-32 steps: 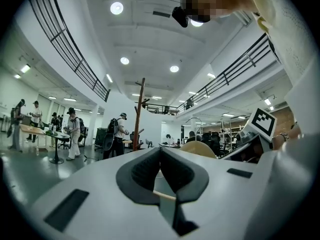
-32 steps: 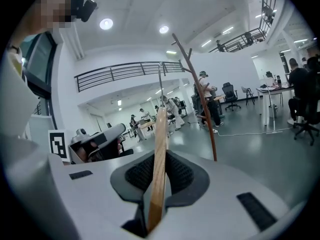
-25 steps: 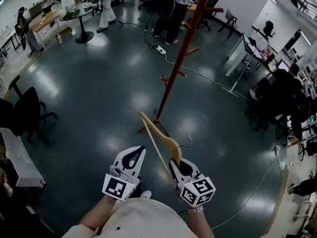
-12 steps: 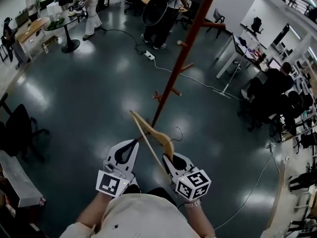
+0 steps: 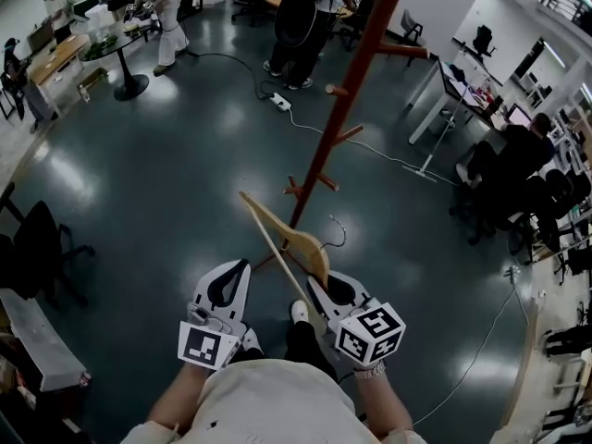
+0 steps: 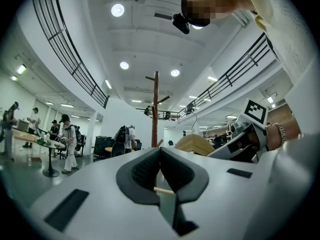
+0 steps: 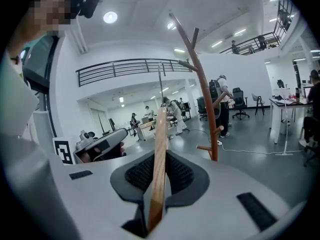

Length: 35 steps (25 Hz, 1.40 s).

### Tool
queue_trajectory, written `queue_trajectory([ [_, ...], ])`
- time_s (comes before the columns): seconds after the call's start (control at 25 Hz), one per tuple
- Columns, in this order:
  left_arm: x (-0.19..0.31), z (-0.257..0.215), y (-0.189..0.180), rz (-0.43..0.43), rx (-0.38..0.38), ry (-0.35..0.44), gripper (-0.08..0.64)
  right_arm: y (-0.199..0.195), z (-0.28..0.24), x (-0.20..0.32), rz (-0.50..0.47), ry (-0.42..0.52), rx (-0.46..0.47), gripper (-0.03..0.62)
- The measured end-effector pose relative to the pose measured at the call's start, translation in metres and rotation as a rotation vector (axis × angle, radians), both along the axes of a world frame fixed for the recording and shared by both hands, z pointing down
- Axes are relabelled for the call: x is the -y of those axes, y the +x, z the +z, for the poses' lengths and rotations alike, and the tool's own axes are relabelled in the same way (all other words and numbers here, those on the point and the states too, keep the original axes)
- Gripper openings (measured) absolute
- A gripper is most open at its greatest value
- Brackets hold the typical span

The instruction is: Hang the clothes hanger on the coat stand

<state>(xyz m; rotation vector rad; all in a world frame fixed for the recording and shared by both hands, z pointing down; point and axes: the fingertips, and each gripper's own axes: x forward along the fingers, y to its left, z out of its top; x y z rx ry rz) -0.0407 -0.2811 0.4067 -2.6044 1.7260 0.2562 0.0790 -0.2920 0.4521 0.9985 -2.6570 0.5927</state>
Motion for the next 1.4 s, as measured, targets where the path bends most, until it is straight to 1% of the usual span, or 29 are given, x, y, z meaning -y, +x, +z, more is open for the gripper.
queue_trajectory([
  [0.12, 0.017, -0.003, 0.008, -0.039, 0.014, 0.001, 0.012, 0.011, -0.011, 0.033, -0.031, 0.015, 0.016, 0.069],
  [0.24, 0.036, -0.006, 0.016, -0.079, 0.062, 0.003, 0.012, 0.021, -0.031, 0.069, -0.067, 0.032, 0.028, 0.069],
  [0.32, 0.049, -0.013, 0.019, -0.123, 0.058, 0.021, 0.012, 0.024, -0.049, 0.091, -0.104, 0.054, 0.022, 0.069],
  [0.44, 0.064, -0.015, 0.022, -0.167, 0.084, 0.025, 0.012, 0.023, -0.075, 0.121, -0.163, 0.107, 0.002, 0.069],
  [0.6, 0.08, -0.02, 0.025, -0.225, 0.066, 0.033, 0.012, 0.018, -0.102, 0.162, -0.225, 0.161, -0.009, 0.069],
  [0.72, 0.085, -0.028, 0.024, -0.27, 0.076, 0.043, 0.012, 0.014, -0.119, 0.192, -0.252, 0.181, 0.002, 0.069],
  [0.88, 0.085, -0.03, 0.019, -0.36, 0.072, 0.048, 0.012, 0.012, -0.126, 0.228, -0.27, 0.165, 0.022, 0.069],
  [1.04, 0.077, -0.025, 0.009, -0.436, 0.085, 0.03, 0.012, 0.005, -0.116, 0.243, -0.305, 0.146, 0.023, 0.069],
  [1.24, 0.077, -0.015, 0.007, -0.494, 0.071, 0.003, 0.012, -0.002, -0.089, 0.256, -0.342, 0.077, 0.053, 0.069],
  [1.4, 0.076, -0.002, 0.015, -0.513, 0.054, -0.043, 0.012, -0.005, -0.068, 0.262, -0.365, 0.032, 0.038, 0.069],
])
